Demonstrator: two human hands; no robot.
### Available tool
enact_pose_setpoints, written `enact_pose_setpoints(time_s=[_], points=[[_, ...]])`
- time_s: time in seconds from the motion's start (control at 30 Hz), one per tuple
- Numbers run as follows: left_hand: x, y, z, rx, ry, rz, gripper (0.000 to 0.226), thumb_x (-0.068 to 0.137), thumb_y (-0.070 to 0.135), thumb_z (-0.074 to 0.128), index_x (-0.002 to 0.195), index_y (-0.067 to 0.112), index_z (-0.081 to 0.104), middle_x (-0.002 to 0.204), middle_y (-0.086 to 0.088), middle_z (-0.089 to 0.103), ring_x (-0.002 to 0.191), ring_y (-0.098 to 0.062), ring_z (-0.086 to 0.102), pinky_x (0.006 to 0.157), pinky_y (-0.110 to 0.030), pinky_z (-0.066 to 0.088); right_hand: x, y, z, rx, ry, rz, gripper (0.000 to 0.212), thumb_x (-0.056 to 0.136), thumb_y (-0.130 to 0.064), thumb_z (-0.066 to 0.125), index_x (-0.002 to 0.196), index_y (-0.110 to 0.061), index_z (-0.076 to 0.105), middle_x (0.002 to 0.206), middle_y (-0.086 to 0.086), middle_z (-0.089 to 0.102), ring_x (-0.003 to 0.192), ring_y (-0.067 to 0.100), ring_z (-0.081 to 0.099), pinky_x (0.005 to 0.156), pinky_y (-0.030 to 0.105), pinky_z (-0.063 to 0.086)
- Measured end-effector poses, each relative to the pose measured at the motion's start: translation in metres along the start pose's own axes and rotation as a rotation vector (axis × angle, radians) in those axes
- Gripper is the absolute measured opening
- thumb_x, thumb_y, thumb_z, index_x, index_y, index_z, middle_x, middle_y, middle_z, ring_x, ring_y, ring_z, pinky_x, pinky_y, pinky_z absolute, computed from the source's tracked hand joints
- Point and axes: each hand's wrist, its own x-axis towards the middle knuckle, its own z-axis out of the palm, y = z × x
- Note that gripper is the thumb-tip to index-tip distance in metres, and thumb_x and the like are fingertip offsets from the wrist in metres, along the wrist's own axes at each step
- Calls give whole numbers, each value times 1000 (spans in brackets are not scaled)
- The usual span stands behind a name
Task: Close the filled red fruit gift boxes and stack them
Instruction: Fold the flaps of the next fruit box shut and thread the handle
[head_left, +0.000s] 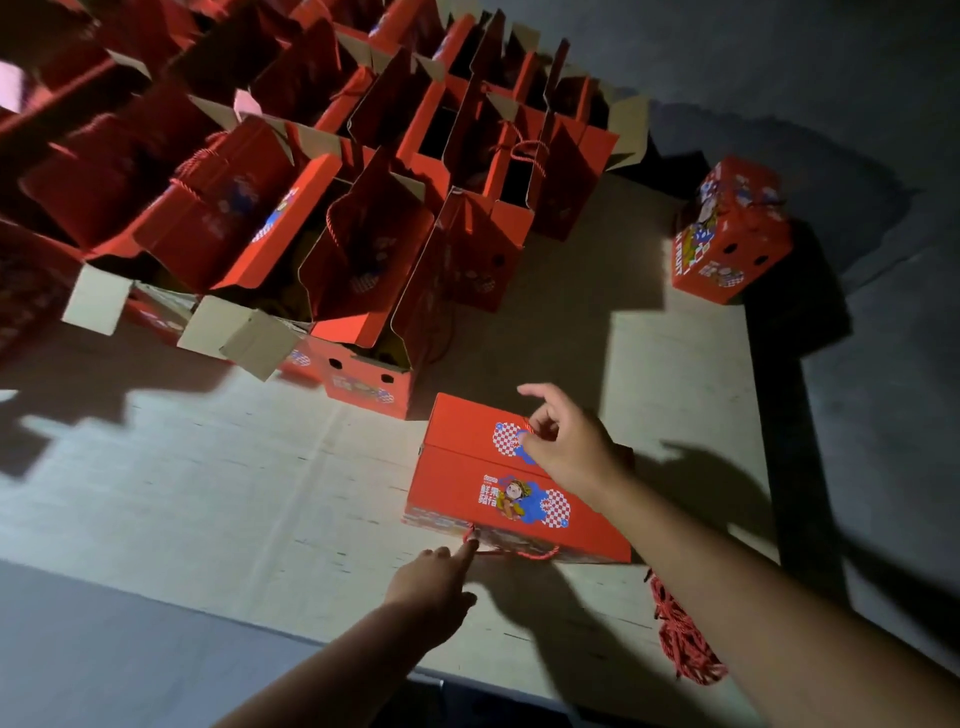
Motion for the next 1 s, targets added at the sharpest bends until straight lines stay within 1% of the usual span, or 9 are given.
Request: enact_pose_setpoints(time_s=[0.17, 0.27, 0.37, 0.53, 0.67, 0.77, 0.83, 0.93, 1.0], points=[[6, -18, -4, 179, -28, -132, 46, 102, 25, 58, 146, 20, 48, 132, -6, 53, 121, -27, 58, 93, -41, 53, -49, 1, 2, 22, -63, -99, 63, 91, -17, 71, 138, -54, 48, 89, -12, 58, 84, 10, 62, 83, 25, 53], [-14, -17, -24, 286, -32, -49, 31, 100, 17, 53, 129, 18, 62, 129, -6, 55, 119, -27, 58, 89, -41, 54, -83, -2, 7, 13, -93, -116, 65, 93, -23, 69, 141, -59, 45, 97, -15, 62, 95, 3, 65, 81, 10, 50], [-53, -6, -48, 241, 35, 48, 23, 93, 20, 47, 110, 19, 63, 116, -2, 57, 109, -26, 62, 74, -40, 49, -110, -4, 14, -17, -181, -143, 71, 95, -28, 66, 148, -63, 35, 105, -19, 57, 98, 2, 61, 79, 15, 53], [-103, 18, -112, 49, 495, 365, 12, 83, 28, 64, 83, 28, 51, 93, 10, 49, 78, -12, 56, 46, -27, 41, -125, -11, 12, -47, -132, -153, 75, 94, -33, 60, 154, -63, 25, 126, -31, 51, 122, -3, 52, 100, 19, 47], [-87, 45, -167, -116, 702, 522, 14, 92, 24, 70, 93, 26, 57, 107, 6, 52, 86, -14, 55, 53, -33, 49, -128, -23, 7, -59, -51, -58, 80, 83, -45, 50, 146, -76, 10, 152, -21, 44, 143, 3, 40, 112, 15, 29], [-58, 61, -188, -388, 646, 560, 21, 91, 12, 73, 92, 27, 58, 106, 13, 59, 96, -10, 62, 75, -32, 51, -127, -34, 1, 9, -16, -31, 88, 85, -40, 55, 154, -64, 5, 160, -18, 38, 144, -6, 31, 113, 7, 22], [-42, 69, -192, -570, 523, 483, 21, 92, 8, 70, 96, 27, 63, 102, 14, 67, 100, -9, 66, 87, -37, 53, -125, -38, -5, 132, -5, -8, 97, 89, -30, 64, 158, -60, 3, 153, -26, 45, 136, -10, 44, 113, 17, 38], [-25, 74, -196, -565, 331, 440, 21, 98, 7, 61, 109, 25, 65, 104, 13, 73, 102, -7, 68, 92, -36, 52, -119, -40, -6, 249, 48, 15, 99, 92, -15, 64, 162, -54, 6, 104, -36, 59, 95, -13, 63, 84, 10, 46], [-18, 76, -204, -451, 242, 489, 23, 97, 6, 57, 105, 24, 70, 98, 13, 75, 93, -2, 69, 87, -32, 53, -113, -42, -10, 307, 89, 24, 94, 93, -11, 62, 163, -49, 11, 111, -34, 60, 95, -19, 60, 84, 2, 40]])
